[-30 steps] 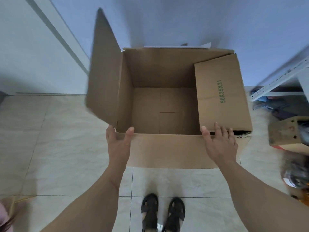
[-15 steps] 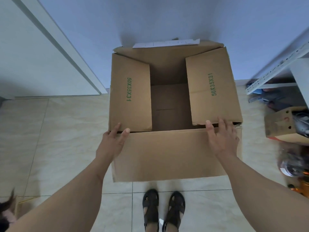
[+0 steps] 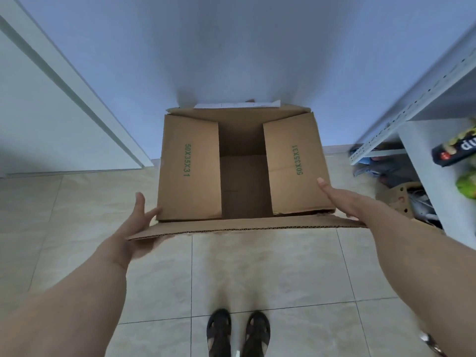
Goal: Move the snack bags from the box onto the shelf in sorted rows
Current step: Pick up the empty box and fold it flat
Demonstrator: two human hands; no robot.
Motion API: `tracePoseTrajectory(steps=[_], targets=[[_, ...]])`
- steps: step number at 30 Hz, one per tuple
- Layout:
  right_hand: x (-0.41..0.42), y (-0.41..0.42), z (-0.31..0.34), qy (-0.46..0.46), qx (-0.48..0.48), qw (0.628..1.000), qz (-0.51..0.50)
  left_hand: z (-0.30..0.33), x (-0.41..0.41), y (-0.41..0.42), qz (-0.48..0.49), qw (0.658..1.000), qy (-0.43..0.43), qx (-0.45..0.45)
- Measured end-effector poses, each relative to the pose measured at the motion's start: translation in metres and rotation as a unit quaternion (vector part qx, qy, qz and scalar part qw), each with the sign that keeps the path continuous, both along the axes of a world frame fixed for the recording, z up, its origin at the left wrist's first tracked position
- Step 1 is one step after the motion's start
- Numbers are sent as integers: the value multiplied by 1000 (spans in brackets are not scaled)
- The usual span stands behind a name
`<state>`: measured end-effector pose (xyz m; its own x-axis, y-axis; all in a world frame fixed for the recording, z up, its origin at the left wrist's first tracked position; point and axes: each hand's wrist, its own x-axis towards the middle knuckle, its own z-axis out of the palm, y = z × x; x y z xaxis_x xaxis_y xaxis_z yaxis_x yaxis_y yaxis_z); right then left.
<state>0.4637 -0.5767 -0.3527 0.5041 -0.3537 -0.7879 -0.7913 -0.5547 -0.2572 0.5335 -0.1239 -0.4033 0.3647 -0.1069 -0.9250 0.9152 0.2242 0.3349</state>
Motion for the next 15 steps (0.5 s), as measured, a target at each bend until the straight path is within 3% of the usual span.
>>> tracePoseTrajectory(steps=[3, 6, 9, 11, 15], targets=[[26, -4, 28, -6, 15, 1000, 5, 7, -2, -14, 187, 980, 12, -71], [49, 7, 41, -82, 46, 995, 31, 15, -2, -28, 259, 965, -4, -40], [61, 30, 42, -169, 35, 970, 171, 21, 3, -46, 271, 960, -62, 33], [68, 39, 40, -167, -7, 953, 252, 26, 6, -60, 255, 958, -105, 77], [102, 33, 24, -228, -153, 917, 290, 7, 7, -77, 178, 962, -93, 186]])
